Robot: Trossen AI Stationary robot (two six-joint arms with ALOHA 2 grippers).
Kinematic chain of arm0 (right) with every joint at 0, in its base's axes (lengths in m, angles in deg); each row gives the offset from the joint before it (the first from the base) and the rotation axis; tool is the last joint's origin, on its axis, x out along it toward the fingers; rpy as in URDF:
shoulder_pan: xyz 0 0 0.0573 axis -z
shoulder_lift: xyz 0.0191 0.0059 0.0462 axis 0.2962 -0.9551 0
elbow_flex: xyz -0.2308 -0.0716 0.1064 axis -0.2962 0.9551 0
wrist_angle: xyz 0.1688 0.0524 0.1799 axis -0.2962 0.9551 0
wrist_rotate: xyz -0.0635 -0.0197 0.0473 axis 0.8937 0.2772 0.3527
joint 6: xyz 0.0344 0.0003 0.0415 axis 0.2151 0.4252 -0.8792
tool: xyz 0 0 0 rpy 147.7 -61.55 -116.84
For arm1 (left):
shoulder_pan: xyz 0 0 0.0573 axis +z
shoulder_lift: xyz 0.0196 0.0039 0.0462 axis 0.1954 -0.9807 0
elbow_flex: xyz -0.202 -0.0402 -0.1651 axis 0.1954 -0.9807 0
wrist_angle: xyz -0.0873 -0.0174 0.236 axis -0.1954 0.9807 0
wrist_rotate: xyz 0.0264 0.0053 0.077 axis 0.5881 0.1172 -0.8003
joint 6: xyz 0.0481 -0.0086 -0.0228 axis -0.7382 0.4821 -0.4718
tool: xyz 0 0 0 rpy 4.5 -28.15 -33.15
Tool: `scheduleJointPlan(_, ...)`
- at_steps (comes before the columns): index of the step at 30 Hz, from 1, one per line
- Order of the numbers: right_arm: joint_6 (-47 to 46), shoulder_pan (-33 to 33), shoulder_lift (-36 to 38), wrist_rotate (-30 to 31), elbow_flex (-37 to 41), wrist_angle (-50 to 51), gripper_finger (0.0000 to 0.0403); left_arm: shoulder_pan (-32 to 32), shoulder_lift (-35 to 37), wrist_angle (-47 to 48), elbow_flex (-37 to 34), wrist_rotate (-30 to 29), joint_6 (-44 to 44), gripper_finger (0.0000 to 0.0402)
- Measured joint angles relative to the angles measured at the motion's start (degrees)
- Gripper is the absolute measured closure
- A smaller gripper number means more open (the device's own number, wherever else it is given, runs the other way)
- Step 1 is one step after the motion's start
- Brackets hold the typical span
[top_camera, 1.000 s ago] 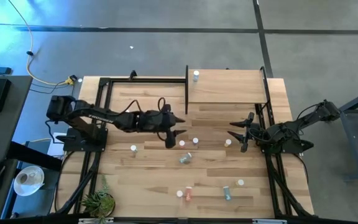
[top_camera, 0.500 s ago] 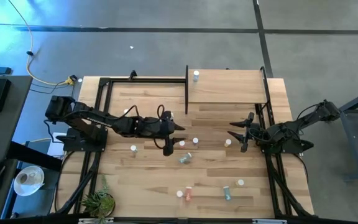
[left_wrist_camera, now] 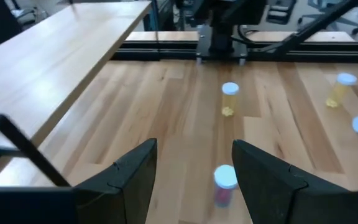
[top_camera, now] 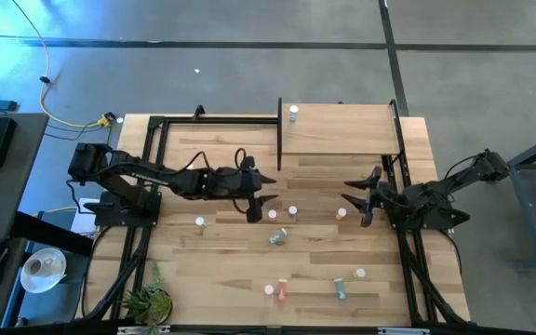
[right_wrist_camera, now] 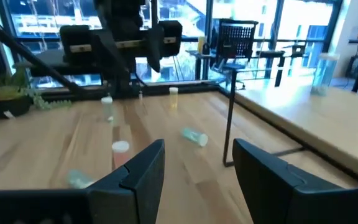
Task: Pick and place medicine bottles onto shelf by color
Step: Put the middle yellow pill bottle on the shelf
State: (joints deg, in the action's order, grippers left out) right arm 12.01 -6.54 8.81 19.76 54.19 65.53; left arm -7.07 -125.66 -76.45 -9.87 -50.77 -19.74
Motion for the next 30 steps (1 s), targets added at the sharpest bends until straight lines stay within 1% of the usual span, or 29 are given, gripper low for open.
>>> scheduleJointPlan(4,6.34,0.01,0.07,-0.75,-3.69,-1.28,0.0221,0.34,0.0,0.79,0.0,0.02,0.76,0.0202)
scheduleJointPlan(6,7.48,0.15,0.03,-0.73,-6.06,1.48,0.0221,0.28,0.0,0.73,0.0,0.04,0.76,0.0202)
scheduleJointPlan(8,6.55,0.44,0.01,-0.79,-9.35,7.16,0.0221,0.23,0.0,0.72,0.0,0.47,0.76,0.0202)
scheduleJointPlan(10,2.71,0.91,0.01,-0.82,-12.82,15.34,0.0221,0.23,-0.01,0.72,0.0,0.68,0.76,0.0202)
scheduleJointPlan(14,-9.41,2.04,-0.89,-0.97,-18.7,32.36,0.0221,0.23,-0.02,0.77,0.0,0.68,0.76,0.0202)
scheduleJointPlan(16,-14.73,2.35,-1.72,-1.21,-20.61,38.68,0.0221,0.23,-0.02,1.14,0.0,0.68,0.76,0.0202)
scheduleJointPlan(18,-18.9,2.51,-2.67,-2.72,-21.64,43.4,0.0221,0.23,-0.02,1.52,0.0,0.68,0.78,0.0202)
scheduleJointPlan(20,-22.09,2.56,-3.72,-4.77,-22.11,45.31,0.0221,0.23,-0.02,1.58,0.0,0.68,0.78,0.0202)
scheduleJointPlan(24,-25.53,2.51,-6.31,-8.42,-22.18,45.36,0.0221,0.23,-0.02,1.58,0.0,0.68,0.78,0.0202)
scheduleJointPlan(30,-29.26,2.51,-12.57,-11.69,-22.18,45.4,0.0221,0.23,-0.04,1.55,0.0,0.68,0.97,0.0202)
